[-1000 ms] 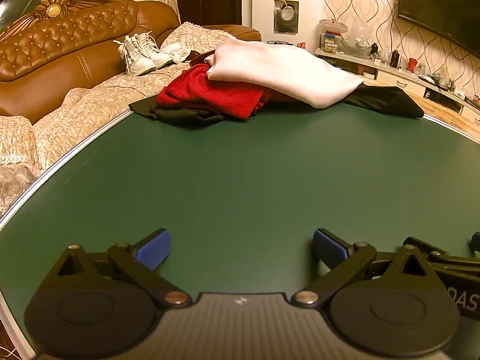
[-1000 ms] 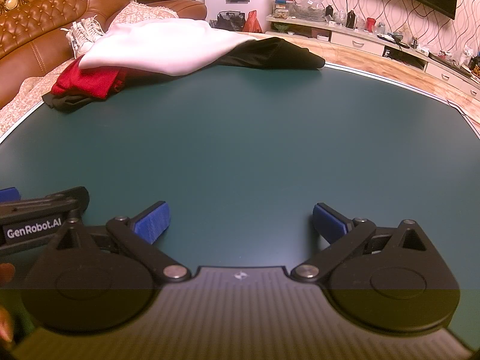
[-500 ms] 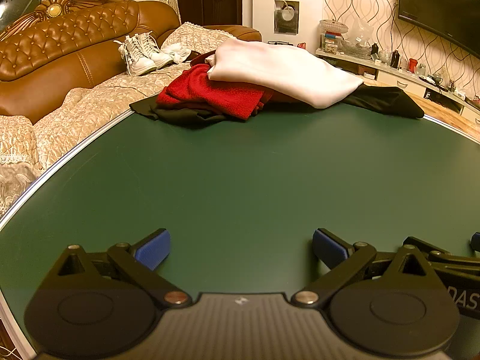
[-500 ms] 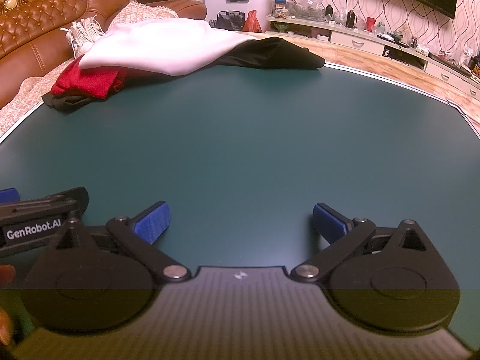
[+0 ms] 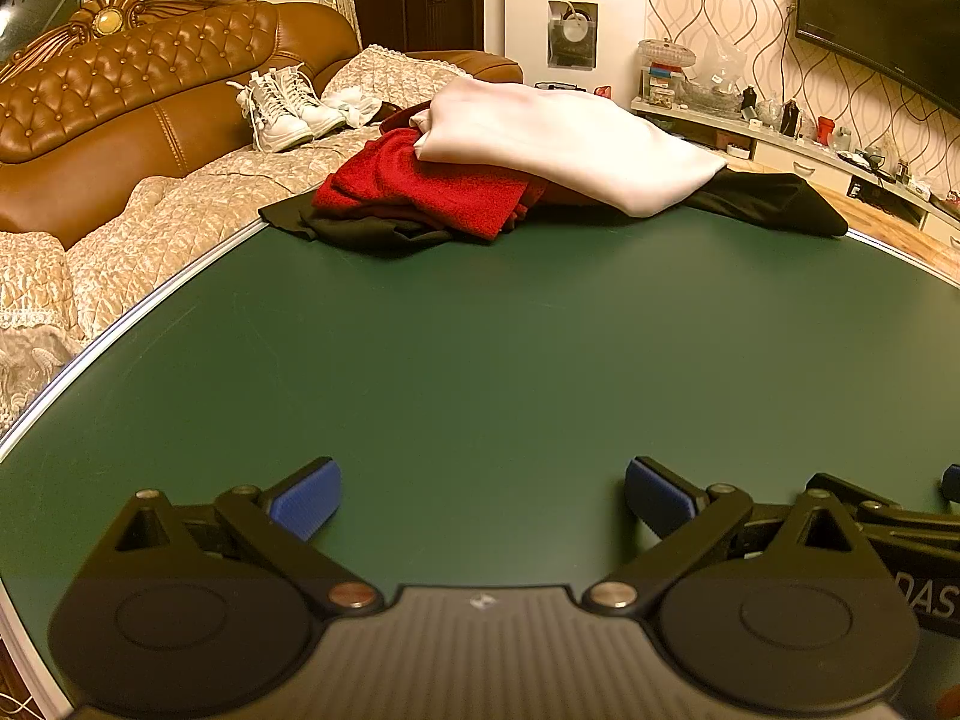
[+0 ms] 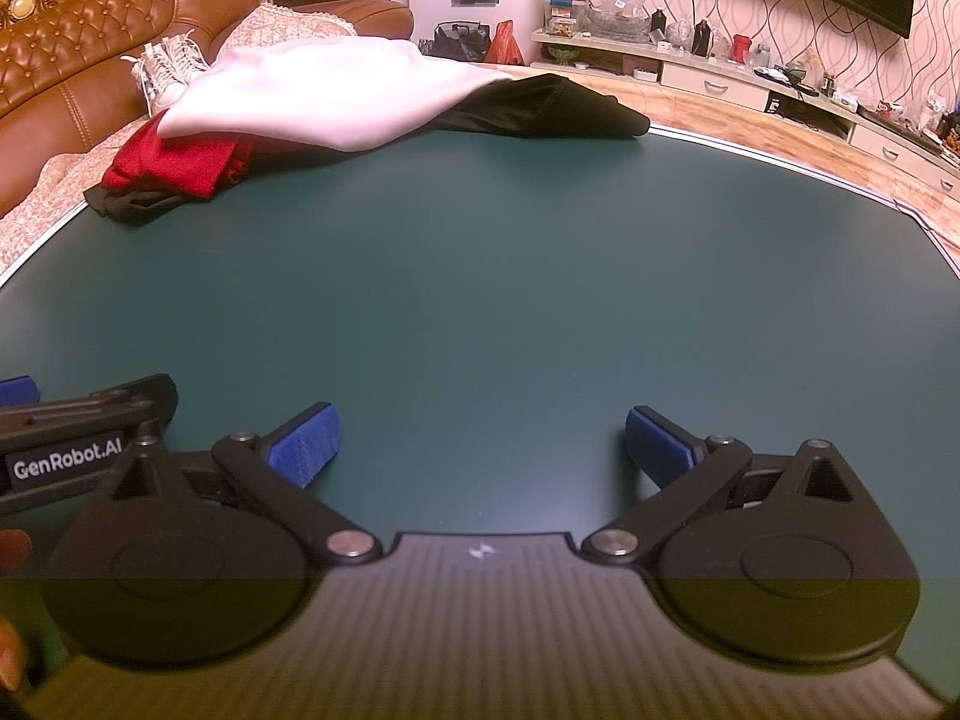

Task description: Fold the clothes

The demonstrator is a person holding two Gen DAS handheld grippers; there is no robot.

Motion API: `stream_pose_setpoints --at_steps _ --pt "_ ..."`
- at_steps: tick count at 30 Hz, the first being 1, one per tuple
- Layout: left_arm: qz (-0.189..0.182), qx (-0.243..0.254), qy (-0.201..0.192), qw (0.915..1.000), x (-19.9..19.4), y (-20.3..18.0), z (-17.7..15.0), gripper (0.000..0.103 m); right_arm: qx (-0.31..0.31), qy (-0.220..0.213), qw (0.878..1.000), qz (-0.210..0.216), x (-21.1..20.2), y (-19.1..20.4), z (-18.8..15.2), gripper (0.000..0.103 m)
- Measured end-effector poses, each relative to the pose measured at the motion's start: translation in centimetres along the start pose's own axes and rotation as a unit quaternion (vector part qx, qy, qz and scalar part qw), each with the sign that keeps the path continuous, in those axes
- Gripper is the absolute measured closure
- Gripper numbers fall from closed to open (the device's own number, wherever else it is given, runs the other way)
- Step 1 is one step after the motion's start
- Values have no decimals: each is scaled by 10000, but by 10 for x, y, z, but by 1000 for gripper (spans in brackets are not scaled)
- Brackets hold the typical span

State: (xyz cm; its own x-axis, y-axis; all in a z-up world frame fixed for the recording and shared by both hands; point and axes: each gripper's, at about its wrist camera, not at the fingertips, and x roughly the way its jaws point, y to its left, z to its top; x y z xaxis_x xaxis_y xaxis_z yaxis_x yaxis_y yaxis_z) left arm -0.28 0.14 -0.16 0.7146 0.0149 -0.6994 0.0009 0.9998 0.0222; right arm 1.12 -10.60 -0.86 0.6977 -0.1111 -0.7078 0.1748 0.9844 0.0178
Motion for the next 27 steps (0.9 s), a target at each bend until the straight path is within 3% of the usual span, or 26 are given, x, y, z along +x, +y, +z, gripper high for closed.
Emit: stream_pose_setpoints --at_steps 18,23,27 --pt "-57 9 86 9999 0 1 5 0 -5 38 10000 6 -1 0 1 0" --pt "-332 -200 143 9991 5 13 23 0 -114 39 9998 138 4 1 9 0" --pt "-199 -155 97 9996 7 16 41 0 -297 -104 9992 253 11 9 30 0"
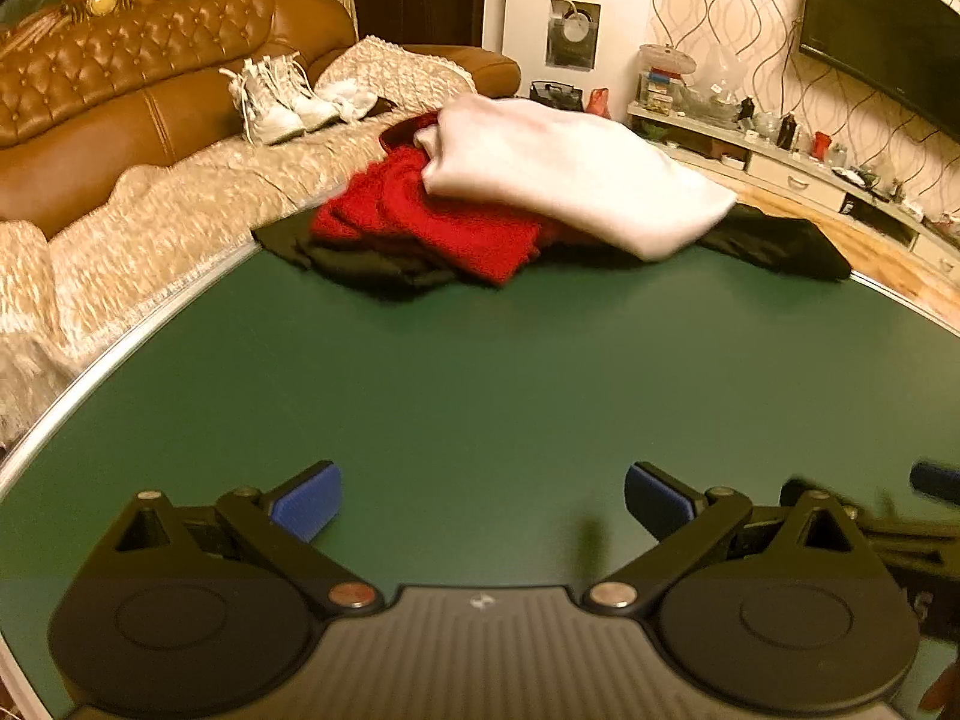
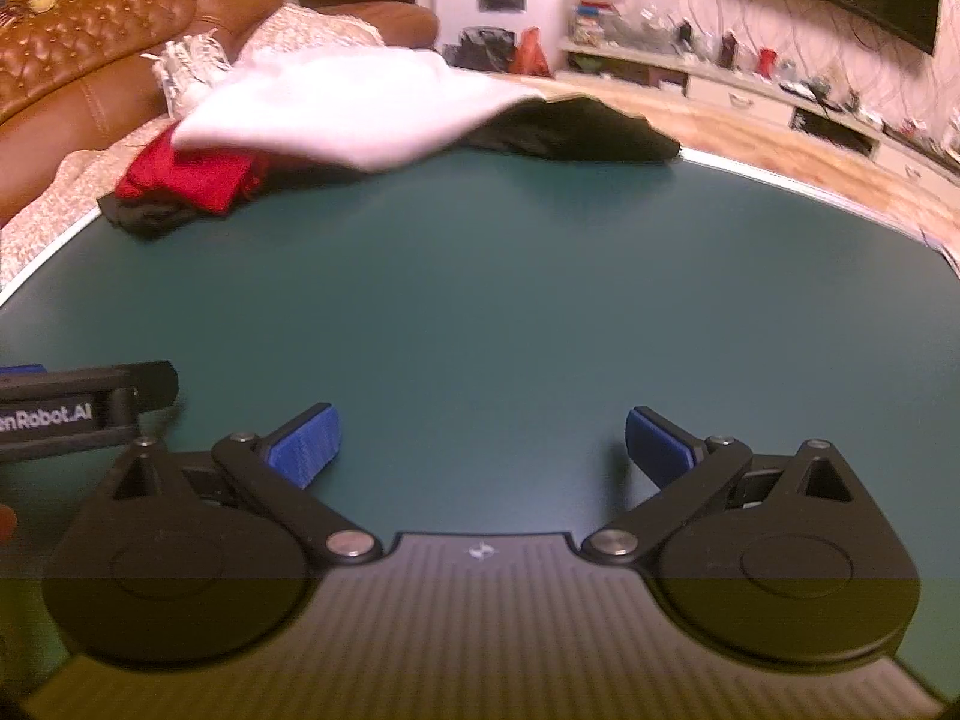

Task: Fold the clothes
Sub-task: 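Grasp the pale pink shirt on the pile with the left gripper and lift it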

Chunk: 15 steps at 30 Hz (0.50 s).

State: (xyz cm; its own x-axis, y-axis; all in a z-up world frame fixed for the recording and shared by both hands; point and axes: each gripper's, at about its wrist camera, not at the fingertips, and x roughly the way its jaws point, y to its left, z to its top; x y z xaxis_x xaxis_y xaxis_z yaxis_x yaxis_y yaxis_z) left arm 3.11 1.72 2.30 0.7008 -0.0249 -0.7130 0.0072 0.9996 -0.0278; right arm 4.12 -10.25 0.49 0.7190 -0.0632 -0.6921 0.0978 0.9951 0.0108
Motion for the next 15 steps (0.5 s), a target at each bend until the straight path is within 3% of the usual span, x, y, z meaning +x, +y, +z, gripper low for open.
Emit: stream_pose_setpoints --at_steps 7,15 --pt "-196 88 116 9997 27 -4 46 1 -257 -121 9996 30 15 8 37 0" --pt "-350 165 48 9992 46 -29 93 8 -279 -61 9996 -73 17 9 33 0"
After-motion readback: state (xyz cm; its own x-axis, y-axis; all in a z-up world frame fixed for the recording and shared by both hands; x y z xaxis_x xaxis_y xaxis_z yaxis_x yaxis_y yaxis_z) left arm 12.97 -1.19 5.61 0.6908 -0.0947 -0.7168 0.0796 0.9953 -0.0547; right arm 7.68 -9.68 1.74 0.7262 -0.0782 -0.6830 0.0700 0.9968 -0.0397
